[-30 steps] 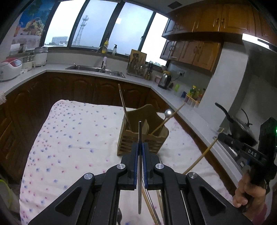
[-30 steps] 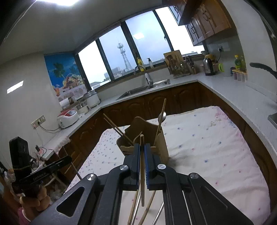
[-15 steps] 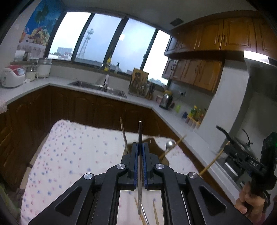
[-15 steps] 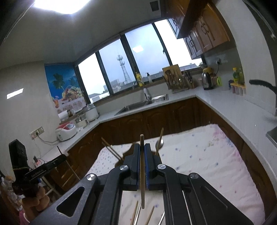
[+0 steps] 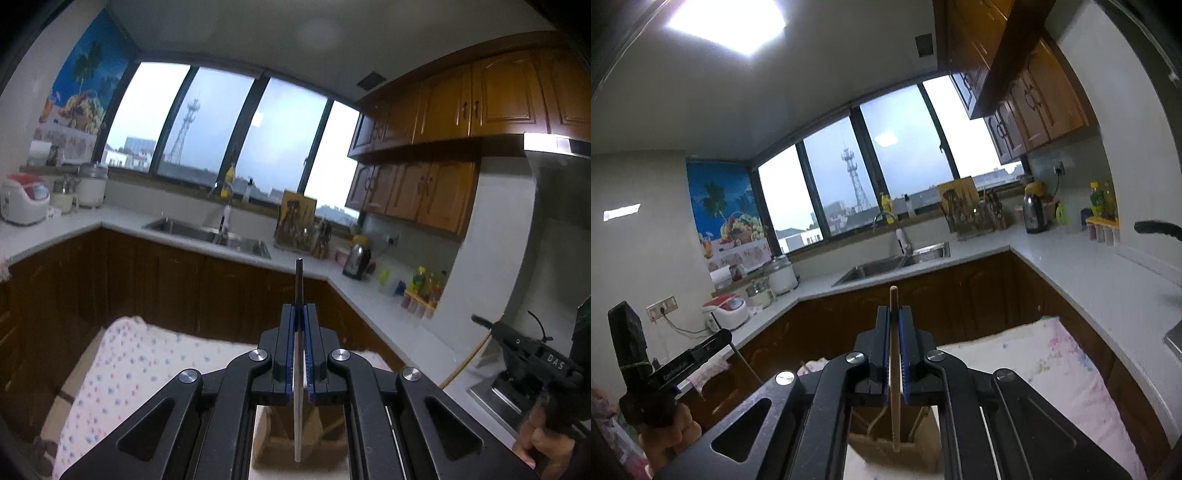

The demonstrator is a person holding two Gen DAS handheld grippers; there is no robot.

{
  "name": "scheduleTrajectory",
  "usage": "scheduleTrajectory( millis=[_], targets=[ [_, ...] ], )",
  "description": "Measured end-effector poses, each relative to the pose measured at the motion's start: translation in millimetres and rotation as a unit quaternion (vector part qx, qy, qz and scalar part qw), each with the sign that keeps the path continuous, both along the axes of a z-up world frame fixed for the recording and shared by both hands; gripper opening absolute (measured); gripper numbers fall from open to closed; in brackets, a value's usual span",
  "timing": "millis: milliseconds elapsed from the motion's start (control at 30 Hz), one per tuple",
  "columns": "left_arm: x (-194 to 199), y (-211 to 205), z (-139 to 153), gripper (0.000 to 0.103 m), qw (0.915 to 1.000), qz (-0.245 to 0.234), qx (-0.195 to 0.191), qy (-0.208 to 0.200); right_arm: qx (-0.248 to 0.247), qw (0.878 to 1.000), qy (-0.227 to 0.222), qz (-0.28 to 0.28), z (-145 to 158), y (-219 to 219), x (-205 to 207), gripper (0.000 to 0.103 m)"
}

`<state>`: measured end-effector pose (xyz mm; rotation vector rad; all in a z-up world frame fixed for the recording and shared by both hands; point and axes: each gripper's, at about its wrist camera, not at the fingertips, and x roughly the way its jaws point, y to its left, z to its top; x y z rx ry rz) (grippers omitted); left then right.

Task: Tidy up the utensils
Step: 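Carry both chopsticks over the wooden holder and lower them in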

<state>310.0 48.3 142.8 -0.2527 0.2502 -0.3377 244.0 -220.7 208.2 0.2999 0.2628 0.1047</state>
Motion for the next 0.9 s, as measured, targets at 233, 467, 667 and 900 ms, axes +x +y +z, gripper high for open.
scheduleTrajectory(
  millis=[233, 467, 667, 900],
  targets=[
    [31.8, -15.4, -33.9, 0.003, 0.9998, 0.021, -0.002, -0.002, -0.01, 1.0, -0.002, -0.006, -12.7, 5.1, 20.2, 0.005],
    [61.8, -29.9, -74.3, 0.003, 0.9985, 0.043, -0.023, 0.025, -0.025, 1.0, 0.01, -0.011, -43.9, 15.0, 34.9, 0.005],
    [81.4, -42.7, -106.1, 0.003, 0.9971, 0.048, -0.029, 0.051, -0.02, 0.999, 0.037, -0.013, -75.3, 16.6, 46.9, 0.005],
    [95.5, -52.8, -117.6, 0.003, 0.9968, 0.032, -0.008, 0.072, -0.003, 0.997, 0.074, -0.013, -105.9, 15.2, 53.9, 0.005]
  ],
)
